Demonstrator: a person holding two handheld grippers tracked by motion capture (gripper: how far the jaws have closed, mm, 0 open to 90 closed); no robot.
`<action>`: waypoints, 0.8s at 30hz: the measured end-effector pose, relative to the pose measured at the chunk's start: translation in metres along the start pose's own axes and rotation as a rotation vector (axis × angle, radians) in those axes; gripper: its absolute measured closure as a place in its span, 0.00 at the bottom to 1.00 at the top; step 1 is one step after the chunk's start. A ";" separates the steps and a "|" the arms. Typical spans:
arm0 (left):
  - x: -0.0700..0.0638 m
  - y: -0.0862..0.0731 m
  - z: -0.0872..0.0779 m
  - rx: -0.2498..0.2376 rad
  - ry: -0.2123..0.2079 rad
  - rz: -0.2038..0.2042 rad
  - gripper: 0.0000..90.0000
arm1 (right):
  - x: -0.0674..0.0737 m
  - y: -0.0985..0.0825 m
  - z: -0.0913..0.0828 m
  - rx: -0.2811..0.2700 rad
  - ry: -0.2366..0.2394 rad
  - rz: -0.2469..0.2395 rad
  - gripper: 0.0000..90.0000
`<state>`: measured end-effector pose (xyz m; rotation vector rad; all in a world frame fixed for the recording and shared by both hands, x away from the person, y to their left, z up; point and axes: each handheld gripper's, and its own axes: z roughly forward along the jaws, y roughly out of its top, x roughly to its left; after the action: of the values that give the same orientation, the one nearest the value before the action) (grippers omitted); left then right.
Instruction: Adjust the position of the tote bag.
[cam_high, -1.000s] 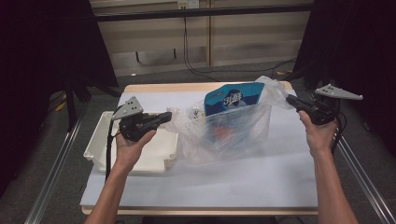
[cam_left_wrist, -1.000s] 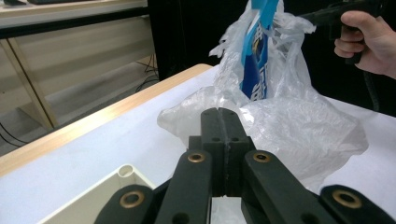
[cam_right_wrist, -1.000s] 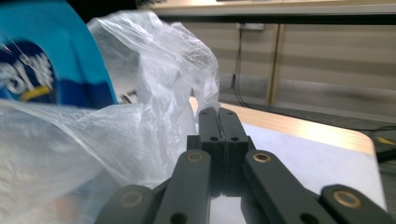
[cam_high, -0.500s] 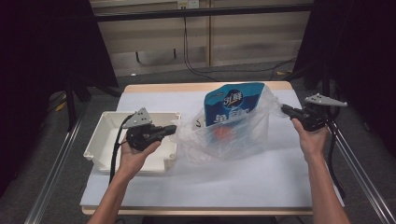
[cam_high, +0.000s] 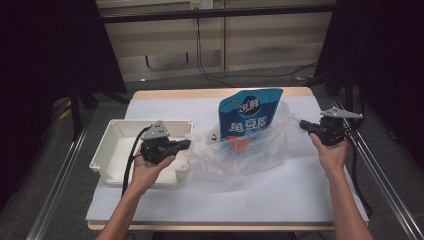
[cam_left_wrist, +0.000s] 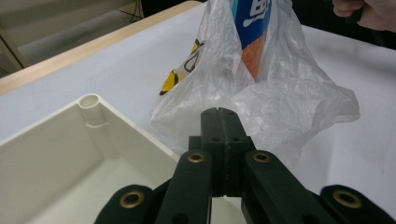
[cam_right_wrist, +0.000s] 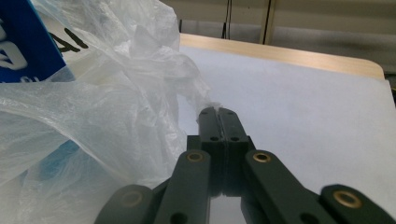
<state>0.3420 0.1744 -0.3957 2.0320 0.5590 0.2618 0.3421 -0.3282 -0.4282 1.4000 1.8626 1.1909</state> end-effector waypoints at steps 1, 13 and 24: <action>-0.001 -0.001 0.003 0.008 0.000 -0.006 1.00 | -0.001 -0.002 0.001 0.003 -0.003 0.006 1.00; 0.006 -0.007 0.009 0.042 0.035 -0.021 1.00 | 0.003 -0.010 0.016 0.061 -0.008 -0.014 1.00; 0.006 -0.014 0.014 0.065 0.022 -0.029 1.00 | -0.009 -0.028 0.025 0.158 -0.050 0.001 1.00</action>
<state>0.3496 0.1722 -0.4151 2.0843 0.6170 0.2518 0.3522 -0.3308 -0.4653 1.5006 1.9568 1.0187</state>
